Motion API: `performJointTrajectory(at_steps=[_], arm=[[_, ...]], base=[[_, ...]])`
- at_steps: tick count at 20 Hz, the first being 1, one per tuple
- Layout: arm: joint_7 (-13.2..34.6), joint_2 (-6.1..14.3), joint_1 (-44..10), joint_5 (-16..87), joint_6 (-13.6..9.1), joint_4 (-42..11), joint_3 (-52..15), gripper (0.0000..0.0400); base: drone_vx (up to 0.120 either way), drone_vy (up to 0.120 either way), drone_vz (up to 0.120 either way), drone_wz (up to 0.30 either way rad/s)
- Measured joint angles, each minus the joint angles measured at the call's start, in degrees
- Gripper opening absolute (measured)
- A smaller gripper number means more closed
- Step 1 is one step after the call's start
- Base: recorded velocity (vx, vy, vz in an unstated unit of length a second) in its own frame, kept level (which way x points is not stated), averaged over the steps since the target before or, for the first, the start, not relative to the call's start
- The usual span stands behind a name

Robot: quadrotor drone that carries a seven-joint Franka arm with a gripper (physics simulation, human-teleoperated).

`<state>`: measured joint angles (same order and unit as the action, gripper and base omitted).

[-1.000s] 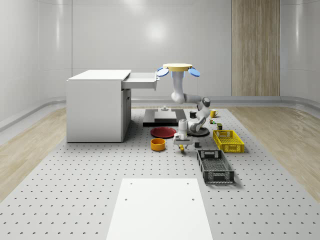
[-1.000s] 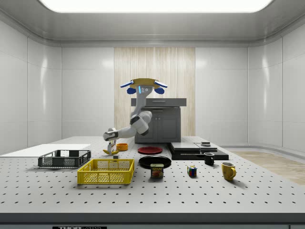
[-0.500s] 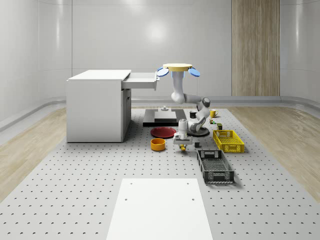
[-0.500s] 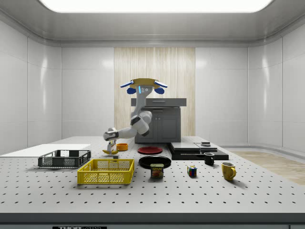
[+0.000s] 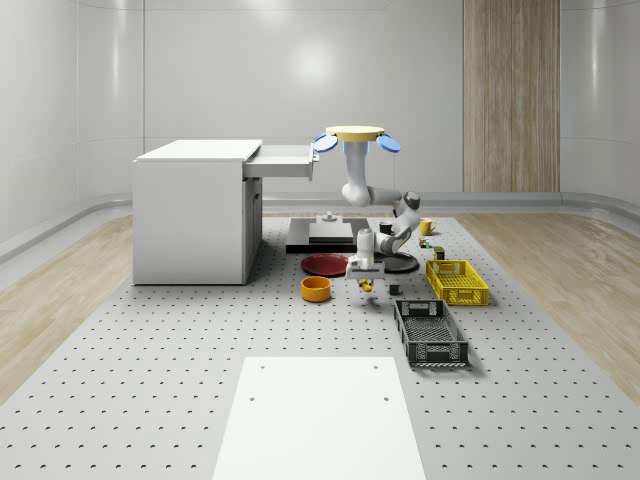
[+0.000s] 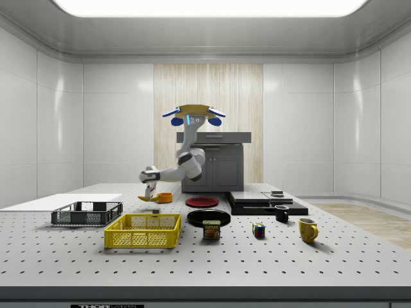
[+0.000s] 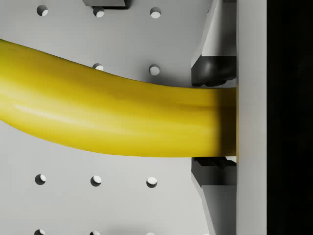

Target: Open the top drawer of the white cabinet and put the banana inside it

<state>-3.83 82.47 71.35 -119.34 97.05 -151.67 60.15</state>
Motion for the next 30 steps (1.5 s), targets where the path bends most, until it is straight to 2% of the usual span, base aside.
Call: performJointTrajectory(at_steps=[3, 10, 30], arm=[[-1.32, 0.66, -0.45, 2.27, -1.00, -1.37, 2.34, 0.0200], [-2.87, 1.96, -0.76, 5.82, -1.89, -3.00, 5.83, 0.0200], [-4.48, 5.08, 0.32, 8.30, 0.33, -3.29, 7.23, 0.0200]], base=[[0.013, 0.000, 0.120, 0.000], [0.120, 0.000, 0.120, 0.000], [0.120, 0.000, 0.120, 0.000]])
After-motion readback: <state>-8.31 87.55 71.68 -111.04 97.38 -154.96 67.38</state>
